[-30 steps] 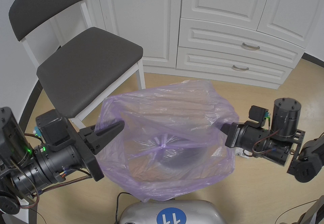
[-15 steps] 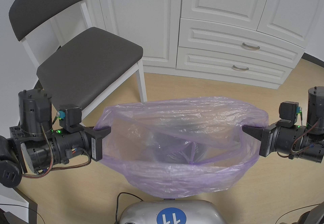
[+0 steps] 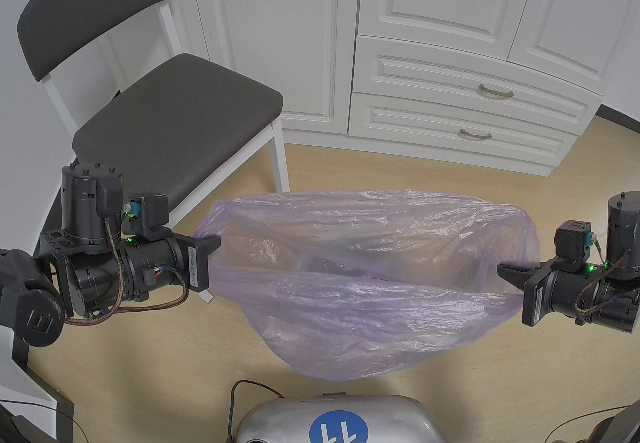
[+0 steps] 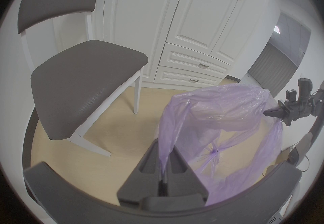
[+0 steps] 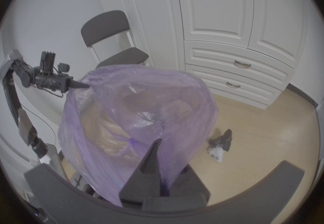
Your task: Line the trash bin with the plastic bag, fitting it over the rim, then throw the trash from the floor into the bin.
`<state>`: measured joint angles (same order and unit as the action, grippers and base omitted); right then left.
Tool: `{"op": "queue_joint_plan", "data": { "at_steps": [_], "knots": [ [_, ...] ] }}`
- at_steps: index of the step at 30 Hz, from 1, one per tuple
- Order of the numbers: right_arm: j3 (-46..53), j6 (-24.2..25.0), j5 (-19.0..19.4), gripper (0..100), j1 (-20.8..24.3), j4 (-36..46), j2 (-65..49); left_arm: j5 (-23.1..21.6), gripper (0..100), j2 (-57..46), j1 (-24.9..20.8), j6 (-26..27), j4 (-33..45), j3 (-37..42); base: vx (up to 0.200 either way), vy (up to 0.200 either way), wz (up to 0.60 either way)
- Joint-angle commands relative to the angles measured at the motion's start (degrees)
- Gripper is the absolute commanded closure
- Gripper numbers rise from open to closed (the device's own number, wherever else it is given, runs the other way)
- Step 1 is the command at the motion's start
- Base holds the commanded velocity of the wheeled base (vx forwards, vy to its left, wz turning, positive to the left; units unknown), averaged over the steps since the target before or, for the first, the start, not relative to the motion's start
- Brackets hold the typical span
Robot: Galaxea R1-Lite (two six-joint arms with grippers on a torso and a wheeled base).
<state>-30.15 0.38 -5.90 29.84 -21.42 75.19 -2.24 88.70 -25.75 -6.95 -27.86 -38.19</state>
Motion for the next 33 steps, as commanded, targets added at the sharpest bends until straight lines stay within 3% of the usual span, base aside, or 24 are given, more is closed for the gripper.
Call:
{"op": "queue_joint_plan", "data": {
  "at_steps": [1, 2, 6, 12, 33],
  "knots": [
    [0.7, -0.4, -0.3, 100, -1.1, 0.0, 0.9, -0.3, 100, 1.0, 0.5, -0.1, -0.2, 0.0, 0.000, 0.000, 0.00],
    [0.9, -1.8, -2.1, 100, -1.9, 0.1, 1.4, -1.2, 100, 1.0, 1.0, 0.0, -0.3, 0.4, 0.000, 0.000, 0.00],
    [1.7, -3.7, -3.3, 100, -2.7, 0.0, 2.4, -1.9, 100, 1.4, 1.9, 0.3, -0.3, 1.3, 0.000, 0.000, 0.00],
    [2.7, -6.4, -3.5, 100, -4.7, 0.0, 3.5, -4.1, 100, 1.5, 3.2, 0.4, -0.2, 1.4, 0.000, 0.000, 0.00],
    [4.5, -14.9, -3.6, 100, -10.3, -0.1, 7.2, -4.0, 100, 0.9, 4.1, 0.3, -0.4, 1.6, 0.000, 0.000, 0.00]
  ]
}}
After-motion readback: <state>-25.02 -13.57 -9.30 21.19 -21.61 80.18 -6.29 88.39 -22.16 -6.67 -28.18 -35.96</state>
